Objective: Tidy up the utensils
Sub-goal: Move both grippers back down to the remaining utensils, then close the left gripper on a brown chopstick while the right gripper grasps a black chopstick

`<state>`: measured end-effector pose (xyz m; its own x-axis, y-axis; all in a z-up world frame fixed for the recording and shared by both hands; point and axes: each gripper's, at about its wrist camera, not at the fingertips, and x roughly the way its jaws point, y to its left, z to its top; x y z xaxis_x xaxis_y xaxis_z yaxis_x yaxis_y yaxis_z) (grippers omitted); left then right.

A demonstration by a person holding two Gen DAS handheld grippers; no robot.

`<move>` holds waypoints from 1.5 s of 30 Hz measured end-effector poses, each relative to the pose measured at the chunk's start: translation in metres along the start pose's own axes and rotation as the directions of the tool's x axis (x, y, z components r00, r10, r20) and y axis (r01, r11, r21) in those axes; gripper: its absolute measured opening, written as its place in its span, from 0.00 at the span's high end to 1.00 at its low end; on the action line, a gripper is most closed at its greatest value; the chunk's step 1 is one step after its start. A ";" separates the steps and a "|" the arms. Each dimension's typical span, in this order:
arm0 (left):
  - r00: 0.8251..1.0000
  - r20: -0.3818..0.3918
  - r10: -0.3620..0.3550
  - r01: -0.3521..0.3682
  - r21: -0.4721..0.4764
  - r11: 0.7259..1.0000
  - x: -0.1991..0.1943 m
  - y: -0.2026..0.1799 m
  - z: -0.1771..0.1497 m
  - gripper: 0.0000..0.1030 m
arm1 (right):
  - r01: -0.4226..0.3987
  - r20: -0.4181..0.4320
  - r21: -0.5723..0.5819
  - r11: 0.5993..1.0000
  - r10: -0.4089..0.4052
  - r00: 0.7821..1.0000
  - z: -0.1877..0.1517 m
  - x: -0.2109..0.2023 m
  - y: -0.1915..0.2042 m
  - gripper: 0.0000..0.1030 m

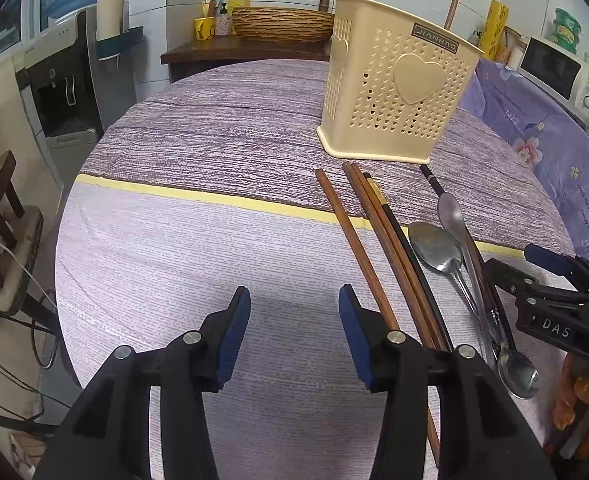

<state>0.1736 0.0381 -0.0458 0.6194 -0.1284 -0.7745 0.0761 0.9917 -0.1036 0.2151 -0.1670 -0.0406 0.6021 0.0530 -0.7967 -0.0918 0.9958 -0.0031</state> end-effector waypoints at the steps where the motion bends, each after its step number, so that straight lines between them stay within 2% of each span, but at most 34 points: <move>1: 1.000 -0.001 -0.004 0.004 -0.001 1.000 0.000 0.000 0.000 0.55 | -0.007 0.001 0.007 1.000 0.007 1.000 0.000 -0.001 -0.002 0.23; 7: 1.000 -0.009 -0.018 0.018 -0.007 1.000 0.003 0.000 0.000 0.55 | 0.017 -0.038 -0.043 0.999 -0.019 0.999 -0.003 0.007 0.002 0.26; 10: 1.000 -0.014 -0.017 0.017 -0.005 1.000 0.004 -0.002 -0.001 0.55 | 0.027 -0.032 -0.068 0.997 -0.029 0.999 -0.004 0.006 0.004 0.26; 14: 1.000 -0.014 -0.011 0.011 -0.006 1.000 0.003 0.000 -0.002 0.55 | 0.039 -0.040 -0.037 0.999 -0.041 0.998 -0.005 0.006 -0.010 0.29; 20: 1.000 -0.014 -0.008 0.007 -0.023 1.000 0.005 0.005 0.001 0.55 | -0.013 -0.041 -0.014 1.000 0.013 0.999 -0.001 0.007 -0.016 0.30; 24: 1.000 -0.009 -0.010 0.010 -0.006 1.000 0.007 -0.001 0.008 0.55 | -0.032 -0.010 -0.065 0.997 0.031 0.999 0.014 0.013 -0.006 0.33; 26: 1.000 -0.009 -0.013 0.013 0.009 1.000 0.008 -0.004 0.012 0.55 | -0.055 -0.007 -0.072 0.996 0.054 0.999 0.025 0.020 -0.007 0.41; 29: 1.000 -0.002 -0.009 0.009 0.011 1.000 0.007 -0.005 0.017 0.55 | -0.087 -0.026 -0.079 0.993 0.085 0.996 0.038 0.033 -0.010 0.47; 32: 1.000 -0.003 -0.013 0.013 -0.004 1.000 0.008 -0.003 0.021 0.55 | -0.102 -0.045 -0.088 0.991 0.098 0.994 0.046 0.043 -0.012 0.47; 38: 0.999 -0.025 -0.029 0.028 -0.034 0.999 0.014 0.000 0.023 0.55 | -0.080 -0.037 -0.129 0.988 0.076 0.996 0.060 0.050 0.000 0.48; 42: 0.998 -0.043 -0.042 0.040 -0.041 0.998 0.019 -0.003 0.027 0.55 | -0.108 -0.047 -0.076 0.991 0.105 0.993 0.075 0.062 -0.008 0.53; 43: 0.998 -0.045 -0.044 0.042 -0.042 0.998 0.020 -0.004 0.029 0.55 | -0.096 -0.044 -0.078 0.992 0.093 0.995 0.077 0.063 -0.009 0.57; 45: 0.998 -0.045 -0.045 0.043 -0.036 0.998 0.022 -0.007 0.035 0.56 | -0.099 -0.044 -0.069 0.993 0.096 0.994 0.080 0.067 -0.011 0.59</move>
<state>0.2142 0.0282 -0.0405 0.5800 -0.1729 -0.7961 0.0743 0.9844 -0.1597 0.3199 -0.1688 -0.0452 0.5550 0.1446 -0.8192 -0.2054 0.9781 0.0335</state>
